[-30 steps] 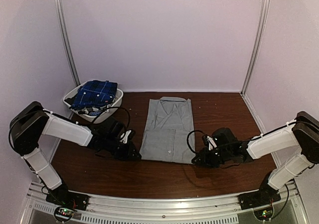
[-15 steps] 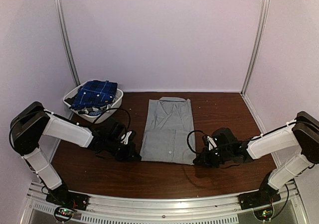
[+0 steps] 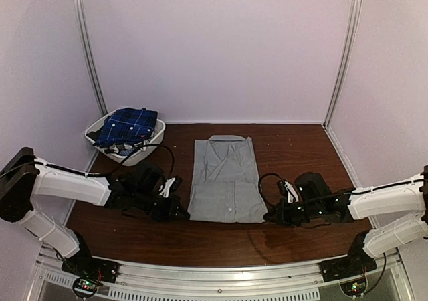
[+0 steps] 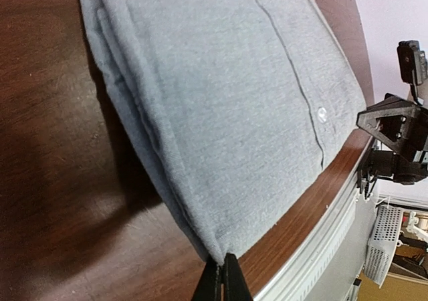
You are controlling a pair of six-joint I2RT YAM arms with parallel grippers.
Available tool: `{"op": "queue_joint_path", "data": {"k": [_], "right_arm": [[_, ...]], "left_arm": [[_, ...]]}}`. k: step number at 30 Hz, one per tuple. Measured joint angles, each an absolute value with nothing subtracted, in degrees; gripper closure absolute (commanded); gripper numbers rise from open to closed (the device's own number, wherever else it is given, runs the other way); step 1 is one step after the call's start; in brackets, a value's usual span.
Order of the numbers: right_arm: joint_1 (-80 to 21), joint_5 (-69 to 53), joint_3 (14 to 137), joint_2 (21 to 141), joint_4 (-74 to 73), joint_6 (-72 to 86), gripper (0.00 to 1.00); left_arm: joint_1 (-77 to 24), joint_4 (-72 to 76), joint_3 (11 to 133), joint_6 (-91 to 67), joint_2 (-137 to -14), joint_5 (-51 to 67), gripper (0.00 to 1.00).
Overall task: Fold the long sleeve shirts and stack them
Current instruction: Fold the 2/3-rectangle-folded shirt at the center of the board.
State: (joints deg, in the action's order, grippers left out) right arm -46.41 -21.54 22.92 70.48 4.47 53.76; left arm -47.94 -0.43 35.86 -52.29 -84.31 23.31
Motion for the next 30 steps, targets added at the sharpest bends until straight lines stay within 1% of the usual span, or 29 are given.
{"op": "queue_joint_path", "data": {"k": [5, 9, 12, 16, 21, 25, 30], "right_arm": [[-47.8, -19.8, 23.4, 64.3, -0.1, 53.5, 1.0], [-48.0, -17.4, 28.4, 61.5, -4.9, 52.2, 1.0], [-47.6, -15.5, 34.1, 62.4, -7.2, 50.7, 1.0], [-44.4, -15.0, 42.1, 67.1, -7.6, 48.1, 1.0], [-36.3, -17.2, 54.1, 80.2, -5.8, 43.7, 1.0], [-30.0, -20.0, 68.6, 97.0, -3.2, 41.0, 1.0], [-23.9, -23.4, 89.7, 120.5, -1.7, 40.0, 1.0]], "left_arm": [[-49.1, -3.8, 35.9, -52.9, -78.0, 21.9, 1.0], [-49.2, -7.6, 37.5, -53.0, -75.1, 20.5, 1.0], [-49.2, -10.7, 41.0, -52.7, -75.0, 19.2, 1.0], [-46.9, -12.7, 48.4, -51.0, -77.0, 19.3, 1.0], [-38.6, -12.8, 61.5, -46.9, -88.5, 21.3, 1.0], [-31.3, -11.2, 74.1, -44.4, -103.1, 22.9, 1.0], [-26.3, -10.8, 96.9, -41.9, -125.4, 21.6, 1.0]]}}
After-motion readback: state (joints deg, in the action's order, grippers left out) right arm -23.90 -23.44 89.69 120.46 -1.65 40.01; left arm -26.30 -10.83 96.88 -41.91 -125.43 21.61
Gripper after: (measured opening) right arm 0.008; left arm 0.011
